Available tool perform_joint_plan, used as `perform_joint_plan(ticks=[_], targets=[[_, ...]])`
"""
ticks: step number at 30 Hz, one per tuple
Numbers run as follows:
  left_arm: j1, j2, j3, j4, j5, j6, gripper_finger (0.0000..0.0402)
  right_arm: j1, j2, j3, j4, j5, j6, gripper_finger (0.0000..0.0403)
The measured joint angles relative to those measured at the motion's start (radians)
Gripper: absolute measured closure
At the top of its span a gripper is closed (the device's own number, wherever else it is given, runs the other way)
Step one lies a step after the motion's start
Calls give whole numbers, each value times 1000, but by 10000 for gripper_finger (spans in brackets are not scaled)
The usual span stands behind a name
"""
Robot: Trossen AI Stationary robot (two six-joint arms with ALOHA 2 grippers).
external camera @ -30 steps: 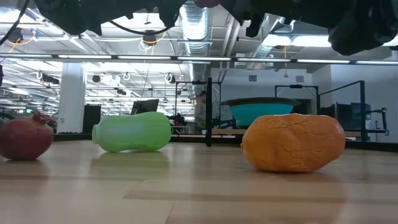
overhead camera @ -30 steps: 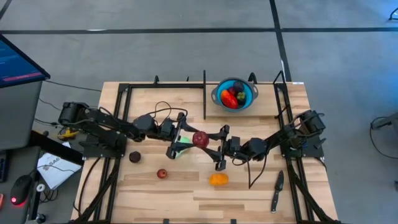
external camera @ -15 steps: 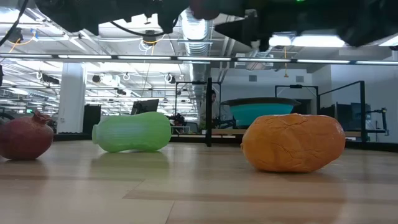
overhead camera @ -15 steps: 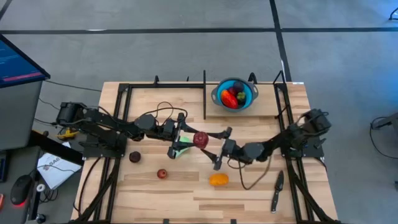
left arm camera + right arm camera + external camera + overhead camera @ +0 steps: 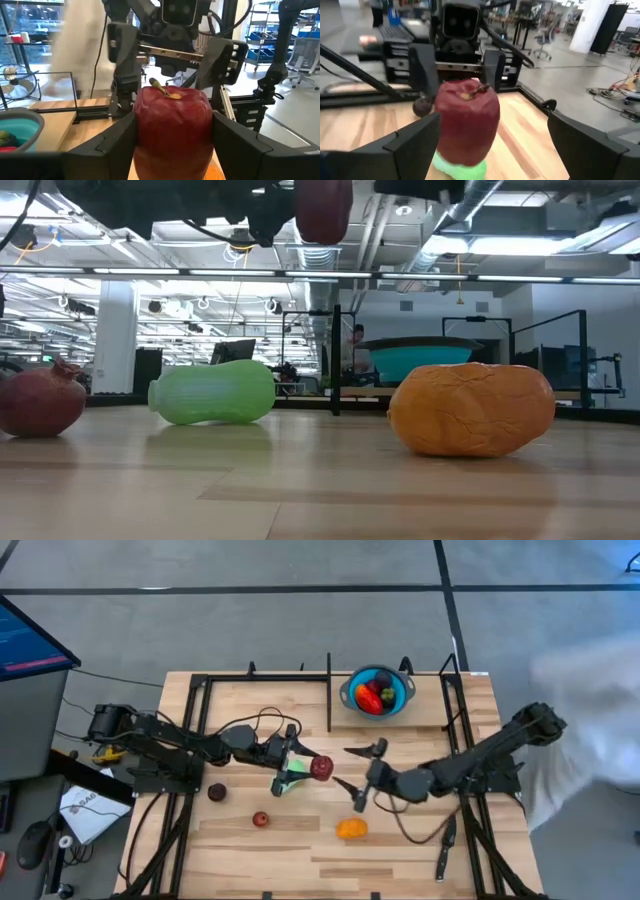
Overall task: Pick & Place Fruit
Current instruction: Put the red apple into the blue strainer bowl on the shelf
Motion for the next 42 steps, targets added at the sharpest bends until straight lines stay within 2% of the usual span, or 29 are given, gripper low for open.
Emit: perform_joint_plan(ticks=[6,10,16,23,29,33,36,38,42], targets=[[-3,1,-4,-6,29,1,174,-47,87,142,-162,-111,-1,45],[2,1,0,2,10,-3,174,-55,115,192,-236,-111,0,54],[-1,1,0,0,14,1,174,-75,111,198,-268,-174,76,93],[0,1,0,2,12,-5,174,-82,111,199,-263,-179,89,137],[0,1,-1,2,16,-7,166,-84,111,199,-264,-181,101,145],[7,1,-1,-14,8,-3,139,-80,109,189,-300,-181,173,146],[23,-3,-1,-49,8,-3,107,-69,110,133,-311,-167,276,147],[39,-8,-1,-93,8,-3,86,-54,110,84,-298,-121,362,147],[68,-39,-1,-198,-3,-6,53,-8,109,-5,-301,93,553,147]])
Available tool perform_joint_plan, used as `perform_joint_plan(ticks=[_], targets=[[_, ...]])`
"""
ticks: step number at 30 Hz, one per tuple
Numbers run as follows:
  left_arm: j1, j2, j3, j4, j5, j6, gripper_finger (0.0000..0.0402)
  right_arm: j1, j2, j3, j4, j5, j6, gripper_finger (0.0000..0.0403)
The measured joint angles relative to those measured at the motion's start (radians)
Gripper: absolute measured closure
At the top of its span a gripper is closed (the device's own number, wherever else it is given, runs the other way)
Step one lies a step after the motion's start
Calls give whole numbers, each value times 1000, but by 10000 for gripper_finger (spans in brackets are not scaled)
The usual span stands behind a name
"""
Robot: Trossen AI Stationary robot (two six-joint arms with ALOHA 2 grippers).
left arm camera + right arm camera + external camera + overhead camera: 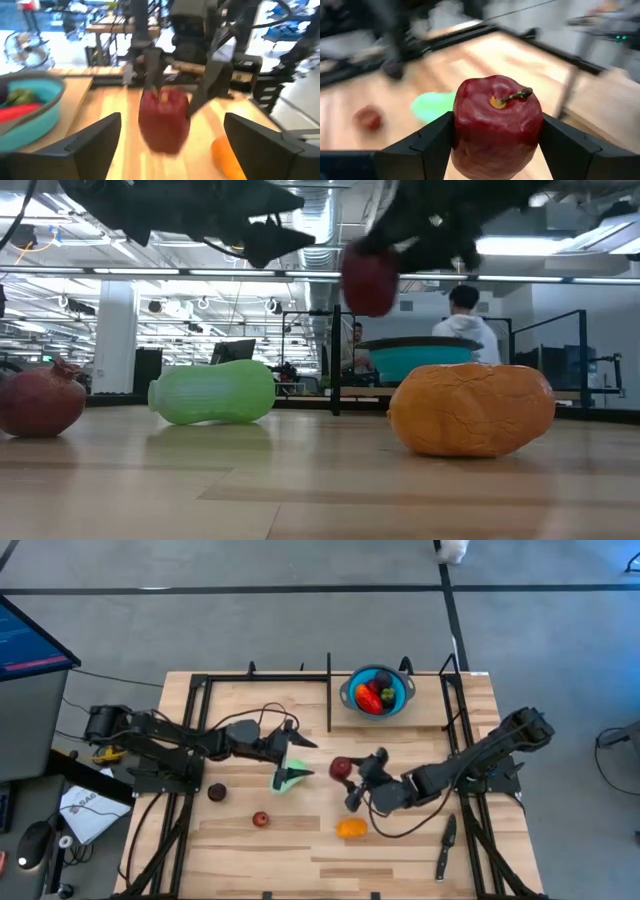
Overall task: Pick & Place Fruit
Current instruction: Put the red apple into the blue strainer bowl on the shelf
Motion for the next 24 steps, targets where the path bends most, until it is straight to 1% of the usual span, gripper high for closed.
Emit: perform_joint_plan(ticks=[2,3,6,9,14,17,19,21,24], targets=[[2,-10,0,-33,-21,-1,44,11,-13,-33,0,94,101,147],[2,-16,0,-40,-30,-1,41,9,-19,-43,-2,120,145,147],[-1,-17,0,-35,-41,-1,40,-25,-58,-60,-22,130,206,148],[-1,-16,0,-33,-41,-1,44,-74,-122,-60,-56,127,191,148],[-1,-14,0,-33,-42,-1,55,-186,-276,-59,-160,116,100,148],[-1,-14,0,-29,-42,-1,59,-285,-355,-59,-223,53,59,148],[-1,-14,0,-27,-42,-1,60,-361,-383,-59,-253,-8,33,148],[-1,-14,0,-25,-42,-1,60,-444,-389,-59,-265,-70,14,148],[-1,-14,0,-23,-42,-1,58,-566,-364,-59,-266,-162,-2,148]])
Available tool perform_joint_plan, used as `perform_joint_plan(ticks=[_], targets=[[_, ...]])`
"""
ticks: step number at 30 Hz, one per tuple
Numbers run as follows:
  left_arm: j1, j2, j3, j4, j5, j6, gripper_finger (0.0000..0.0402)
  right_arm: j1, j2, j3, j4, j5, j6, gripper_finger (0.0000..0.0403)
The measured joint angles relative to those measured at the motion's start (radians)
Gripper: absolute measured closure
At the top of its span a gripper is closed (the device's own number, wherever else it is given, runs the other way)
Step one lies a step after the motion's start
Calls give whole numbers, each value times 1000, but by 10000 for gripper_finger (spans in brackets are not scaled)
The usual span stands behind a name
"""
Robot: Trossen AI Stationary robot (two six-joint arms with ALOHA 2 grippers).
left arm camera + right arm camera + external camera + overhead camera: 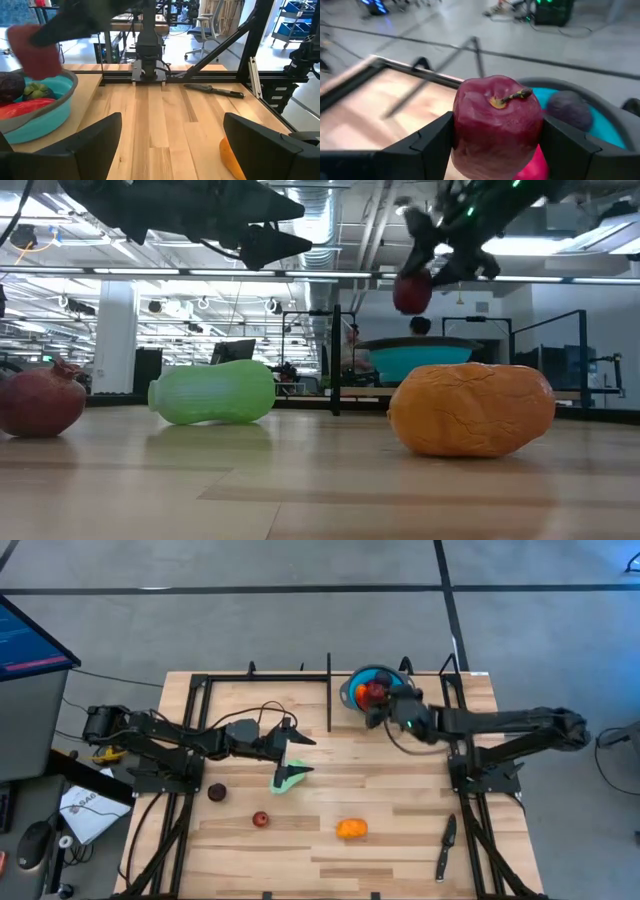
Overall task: Pick & Place Fruit
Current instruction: Put the red apple into the blue strainer bowl on the shelf
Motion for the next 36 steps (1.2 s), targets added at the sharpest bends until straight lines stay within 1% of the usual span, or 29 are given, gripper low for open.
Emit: perform_joint_plan(ticks=[2,4,8,11,20,23,30,33,36], targets=[[0,0,0,0,0,0,58,-68,32,0,-2,-34,-7,148],[0,0,0,0,0,0,59,-120,69,0,-9,-40,-3,148],[0,0,0,-1,0,-1,61,-193,110,0,-33,-85,32,148],[0,0,0,-6,0,-4,60,-209,109,0,-75,-110,50,148],[0,0,0,-9,0,-20,60,-208,54,0,-247,-112,136,146],[0,0,0,-10,0,-30,60,-219,58,0,-267,-113,145,132],[-8,0,0,-14,0,-38,60,-255,64,0,-296,-110,133,71],[-15,0,0,-14,0,-38,60,-271,29,0,-314,-103,129,58],[-21,0,0,-14,0,-38,60,-269,-16,0,-331,-74,122,54]])
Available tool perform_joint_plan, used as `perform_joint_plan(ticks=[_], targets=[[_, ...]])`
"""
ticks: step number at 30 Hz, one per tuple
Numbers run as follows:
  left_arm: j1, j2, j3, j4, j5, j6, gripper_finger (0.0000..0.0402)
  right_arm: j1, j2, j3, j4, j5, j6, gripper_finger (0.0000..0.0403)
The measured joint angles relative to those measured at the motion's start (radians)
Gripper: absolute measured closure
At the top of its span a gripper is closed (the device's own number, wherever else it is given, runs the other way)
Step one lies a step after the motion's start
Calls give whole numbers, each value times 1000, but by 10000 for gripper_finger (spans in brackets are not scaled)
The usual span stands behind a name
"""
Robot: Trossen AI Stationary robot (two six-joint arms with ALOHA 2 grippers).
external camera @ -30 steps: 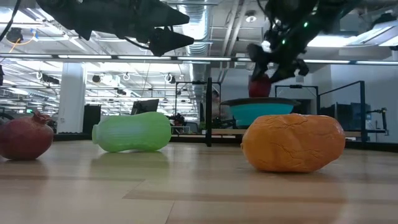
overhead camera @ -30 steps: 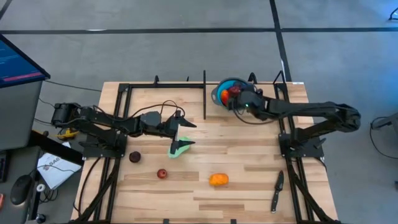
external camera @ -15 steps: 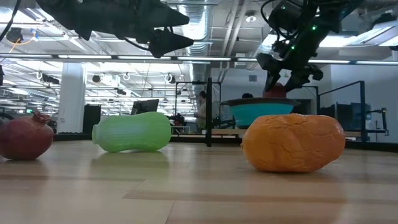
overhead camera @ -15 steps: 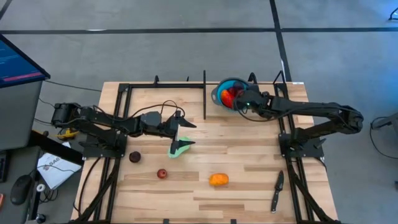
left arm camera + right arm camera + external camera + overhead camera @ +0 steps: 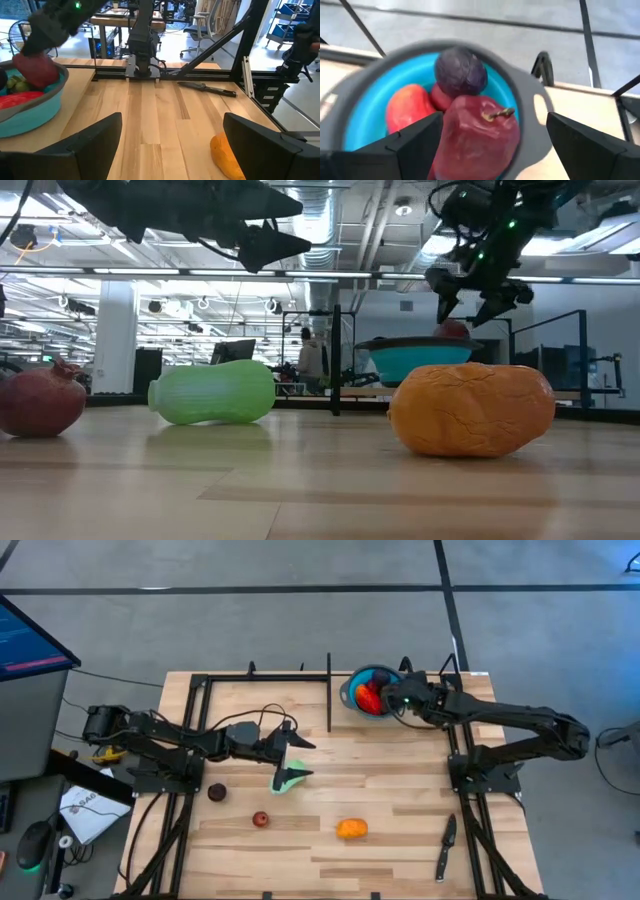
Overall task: Pick & Place Fruit
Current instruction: Put the red apple into the blue strainer bowl on the shelf, then put the green chayote into the blue strainer bowl on the shelf
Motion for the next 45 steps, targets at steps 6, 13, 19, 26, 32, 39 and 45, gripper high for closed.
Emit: perform_joint_plan(ticks=[6,13,19,26,32,39,45], targets=[[0,-26,0,-91,-6,-1,60,108,-106,0,23,48,-51,62],[-30,-235,1,-509,-155,-84,60,470,-59,0,268,104,-221,75],[-86,-294,1,-802,-150,-234,60,756,144,0,574,201,-423,79],[-108,-187,-3,-894,-27,-404,60,839,409,9,980,142,-540,79],[-79,-34,-56,-751,131,-411,60,810,548,134,887,12,-544,79],[-57,110,-77,-338,326,-416,60,812,507,272,523,12,-437,79],[-43,77,-78,-252,348,-356,60,813,505,286,363,-106,-301,79]])
